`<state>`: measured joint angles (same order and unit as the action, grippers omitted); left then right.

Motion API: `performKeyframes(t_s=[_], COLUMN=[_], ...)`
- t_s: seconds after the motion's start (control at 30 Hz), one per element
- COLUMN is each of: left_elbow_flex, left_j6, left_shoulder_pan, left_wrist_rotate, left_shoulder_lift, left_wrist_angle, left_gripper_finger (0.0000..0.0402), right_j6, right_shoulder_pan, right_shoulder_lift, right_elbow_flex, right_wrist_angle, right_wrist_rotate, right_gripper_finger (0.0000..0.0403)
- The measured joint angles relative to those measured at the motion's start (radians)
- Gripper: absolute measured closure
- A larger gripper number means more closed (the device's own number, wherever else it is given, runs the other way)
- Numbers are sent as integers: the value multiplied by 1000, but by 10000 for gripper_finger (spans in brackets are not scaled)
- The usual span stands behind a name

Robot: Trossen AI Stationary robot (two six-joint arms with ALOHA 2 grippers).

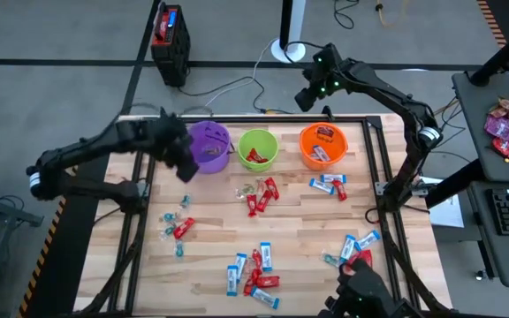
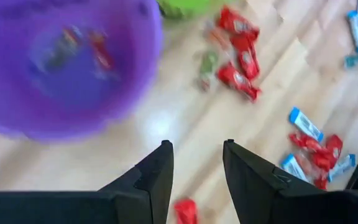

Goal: Sort candy by brand, put in halloween buckets
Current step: Put the red chocolate bar into the green bucket

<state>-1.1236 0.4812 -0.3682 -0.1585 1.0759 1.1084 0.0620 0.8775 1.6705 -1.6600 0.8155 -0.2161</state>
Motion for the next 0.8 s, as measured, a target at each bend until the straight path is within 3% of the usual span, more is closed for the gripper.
performKeyframes(t_s=[0.27,0.4,0.47,0.6,0.7,0.8], left_elbow_flex=[247,332,359,368,369,368], left_j6=[380,434,416,357,324,323], left_shoulder_pan=[374,474,495,495,496,496], left_wrist_rotate=[164,177,203,260,267,273], left_shoulder_lift=[-111,-112,-111,-111,-111,-113], left_wrist_angle=[-123,-228,-296,-325,-291,-262], left_gripper_finger=[278,278,278,278,278,278], right_j6=[-18,62,164,458,607,653], right_shoulder_pan=[-73,-143,-198,-348,-454,-537], right_shoulder_lift=[-47,-107,-131,-135,-112,-72], right_elbow_flex=[1,0,0,11,56,106], right_wrist_angle=[19,72,153,319,297,197], right_wrist_rotate=[-95,-382,-437,-307,-212,-129], right_gripper_finger=[250,251,254,253,248,244])
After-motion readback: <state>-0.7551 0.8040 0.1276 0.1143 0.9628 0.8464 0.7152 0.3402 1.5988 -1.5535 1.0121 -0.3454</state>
